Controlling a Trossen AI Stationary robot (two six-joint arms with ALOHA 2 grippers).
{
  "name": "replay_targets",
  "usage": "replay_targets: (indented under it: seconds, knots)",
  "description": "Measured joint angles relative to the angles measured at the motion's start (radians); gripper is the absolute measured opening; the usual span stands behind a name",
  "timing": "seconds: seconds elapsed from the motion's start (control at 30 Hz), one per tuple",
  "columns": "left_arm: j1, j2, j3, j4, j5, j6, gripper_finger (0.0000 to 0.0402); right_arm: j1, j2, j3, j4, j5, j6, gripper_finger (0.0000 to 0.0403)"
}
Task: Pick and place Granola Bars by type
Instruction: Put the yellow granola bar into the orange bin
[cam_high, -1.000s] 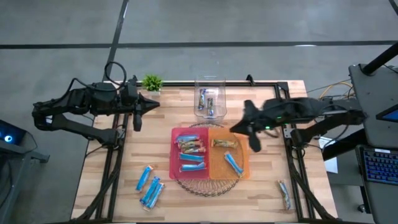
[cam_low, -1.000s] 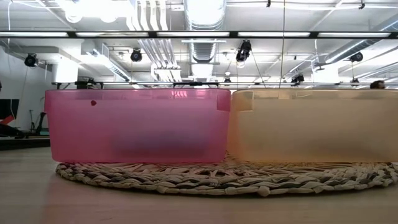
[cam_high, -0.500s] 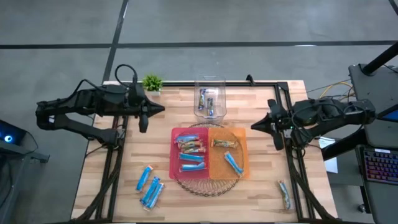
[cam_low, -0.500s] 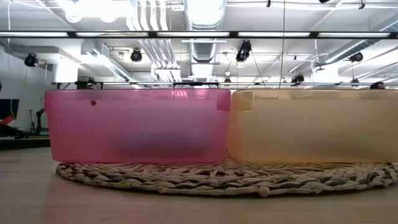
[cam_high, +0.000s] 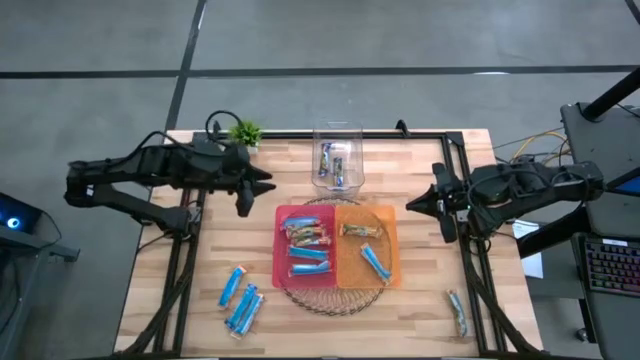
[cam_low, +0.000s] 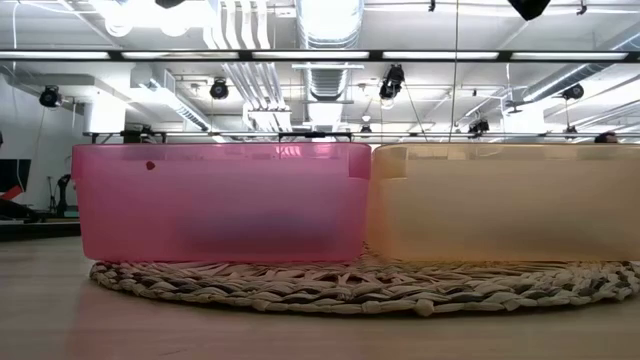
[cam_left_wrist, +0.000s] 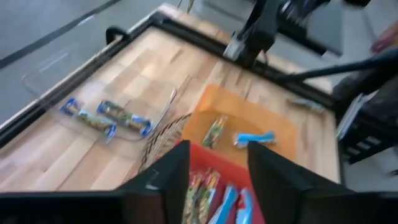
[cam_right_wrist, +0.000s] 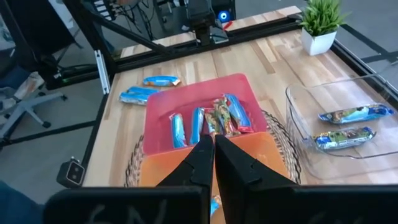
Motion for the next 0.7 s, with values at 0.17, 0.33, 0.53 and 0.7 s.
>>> replay_targets:
  seconds: [0.17,0.33,0.53,0.7]
  knots:
    - [0.000,0.032,0.000,-0.022,-0.007,0.022,0.0197,0.000,-0.001,0.021,0.000,0.000,-0.001,0.0009]
    - [-0.005,0.051,0.046,-0.092,0.005,0.021,0.0215,0.000,-0.002,0.030,0.000,0.000,-0.001,0.0009]
    - [-0.027,0.116,0.192,-0.342,0.096,-0.064,0.0215,0.000,-0.001,0.029,-0.001,0.000,-0.003,0.0009]
    - [-0.098,0.215,0.348,-0.578,0.157,-0.160,0.0215,0.000,-0.001,0.029,-0.001,0.000,-0.003,0.0009]
